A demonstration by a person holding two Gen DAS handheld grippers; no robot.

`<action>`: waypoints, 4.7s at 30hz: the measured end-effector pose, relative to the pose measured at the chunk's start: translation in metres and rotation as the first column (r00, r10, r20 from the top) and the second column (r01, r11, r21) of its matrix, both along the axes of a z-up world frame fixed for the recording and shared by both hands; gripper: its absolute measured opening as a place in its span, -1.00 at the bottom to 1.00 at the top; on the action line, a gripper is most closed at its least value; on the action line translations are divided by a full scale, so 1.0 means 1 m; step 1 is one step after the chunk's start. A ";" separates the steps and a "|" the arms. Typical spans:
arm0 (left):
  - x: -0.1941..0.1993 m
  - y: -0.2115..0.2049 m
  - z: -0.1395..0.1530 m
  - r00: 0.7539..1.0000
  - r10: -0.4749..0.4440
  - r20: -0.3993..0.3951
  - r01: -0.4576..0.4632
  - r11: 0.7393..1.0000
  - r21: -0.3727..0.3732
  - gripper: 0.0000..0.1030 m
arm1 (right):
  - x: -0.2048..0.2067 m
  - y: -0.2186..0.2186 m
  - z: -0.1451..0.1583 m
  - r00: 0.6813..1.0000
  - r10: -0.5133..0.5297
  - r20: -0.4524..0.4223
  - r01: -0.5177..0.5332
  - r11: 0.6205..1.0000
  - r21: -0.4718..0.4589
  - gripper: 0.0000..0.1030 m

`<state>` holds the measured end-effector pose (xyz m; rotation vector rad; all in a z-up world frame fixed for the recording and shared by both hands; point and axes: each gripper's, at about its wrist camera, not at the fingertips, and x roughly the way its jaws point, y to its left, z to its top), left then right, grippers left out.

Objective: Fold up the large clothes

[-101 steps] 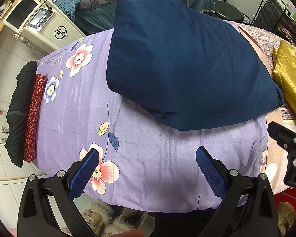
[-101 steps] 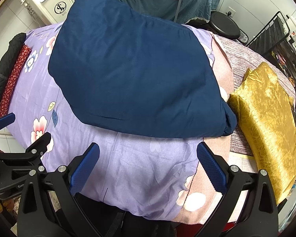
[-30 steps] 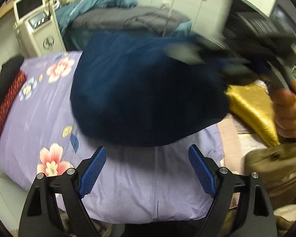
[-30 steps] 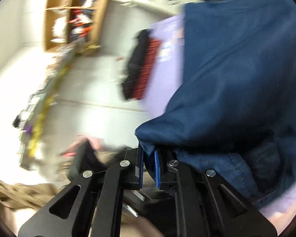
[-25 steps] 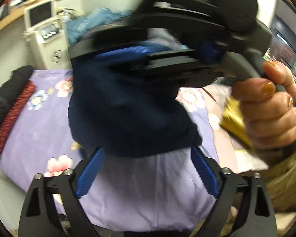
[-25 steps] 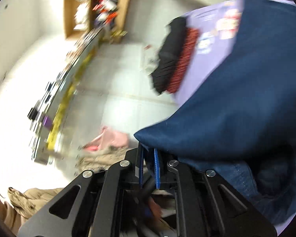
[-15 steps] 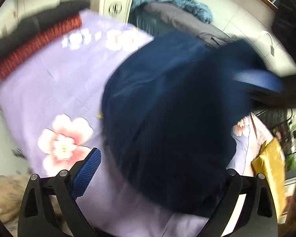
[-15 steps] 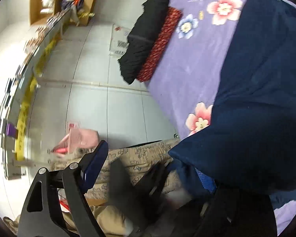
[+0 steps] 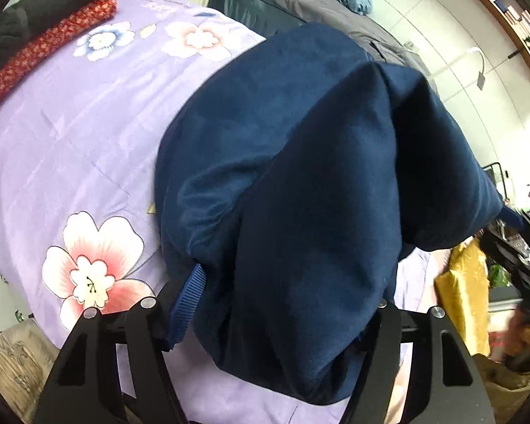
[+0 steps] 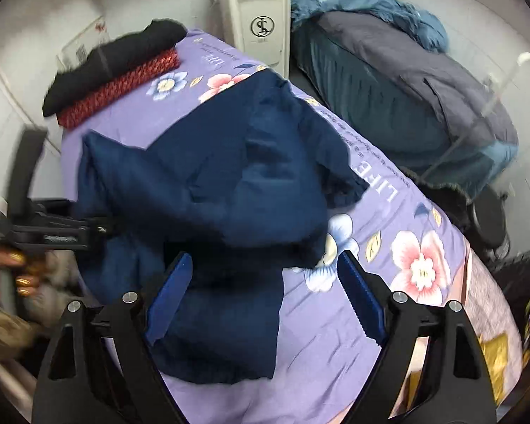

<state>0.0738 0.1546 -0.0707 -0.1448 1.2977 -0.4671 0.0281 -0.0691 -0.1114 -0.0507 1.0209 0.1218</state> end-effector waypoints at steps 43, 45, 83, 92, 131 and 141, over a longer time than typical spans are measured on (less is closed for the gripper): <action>-0.153 0.012 0.424 0.508 -0.026 0.861 0.047 0.999 0.003 -0.74 | -0.259 -0.048 0.339 0.540 -0.176 0.823 -0.311 0.867 0.389 -0.91; -0.136 -0.008 0.423 0.516 -0.042 0.855 0.074 0.997 0.004 -0.74 | -0.252 -0.059 0.337 0.539 -0.214 0.815 -0.260 0.878 0.402 -0.91; -0.102 -0.072 -0.003 0.499 -0.863 0.079 0.788 0.490 0.372 0.86 | -0.088 0.016 -0.078 0.622 -0.702 -0.348 0.771 0.627 0.113 0.87; -0.120 -0.113 -0.069 0.511 -0.859 -0.031 0.752 0.429 0.500 0.62 | -0.117 -0.016 -0.079 0.559 -0.742 -0.370 0.825 0.541 0.162 0.87; 0.309 0.054 0.080 0.922 -0.115 0.370 -0.089 0.867 0.490 0.86 | -0.089 0.011 -0.095 0.716 -0.596 -0.364 0.666 0.738 0.103 0.87; 0.160 0.080 -0.008 0.954 -0.209 0.213 0.072 0.854 0.515 0.88 | -0.050 0.048 -0.124 0.805 -0.479 -0.351 0.449 0.878 -0.167 -0.11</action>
